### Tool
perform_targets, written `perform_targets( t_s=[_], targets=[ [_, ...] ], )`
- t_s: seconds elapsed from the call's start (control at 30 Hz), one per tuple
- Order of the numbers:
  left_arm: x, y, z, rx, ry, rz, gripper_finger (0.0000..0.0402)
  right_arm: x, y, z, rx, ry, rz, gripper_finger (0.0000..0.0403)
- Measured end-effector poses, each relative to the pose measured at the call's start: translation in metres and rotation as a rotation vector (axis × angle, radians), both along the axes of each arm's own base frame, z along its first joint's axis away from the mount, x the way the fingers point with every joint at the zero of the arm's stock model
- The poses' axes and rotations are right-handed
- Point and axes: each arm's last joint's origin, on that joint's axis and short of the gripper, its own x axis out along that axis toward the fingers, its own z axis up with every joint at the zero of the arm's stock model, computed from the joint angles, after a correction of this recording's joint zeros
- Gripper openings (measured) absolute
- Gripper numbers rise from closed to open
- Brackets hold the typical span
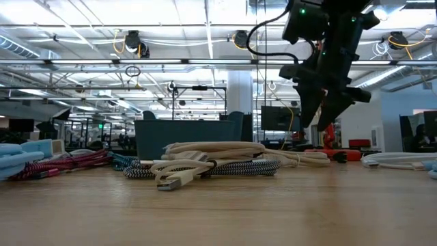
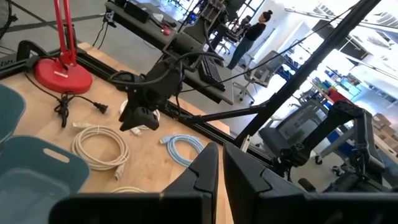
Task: Pick & Place USB Port
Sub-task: Put the white HDMI cable into the top blue bin
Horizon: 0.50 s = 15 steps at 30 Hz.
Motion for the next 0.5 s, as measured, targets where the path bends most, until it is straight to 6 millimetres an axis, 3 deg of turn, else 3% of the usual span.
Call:
perform_targets(
  t_s=[0.2,0.5],
  targets=[
    [0.0,0.0,0.0,0.004,0.0,-0.001,0.0026,0.001,0.0,0.0,-0.019,-0.003,0.03,0.0171],
    [0.0,0.0,-0.002,0.029,0.023,-0.004,0.0026,-0.005,-0.019,-0.007,-0.068,0.08,-0.122,0.0192]
  ],
)
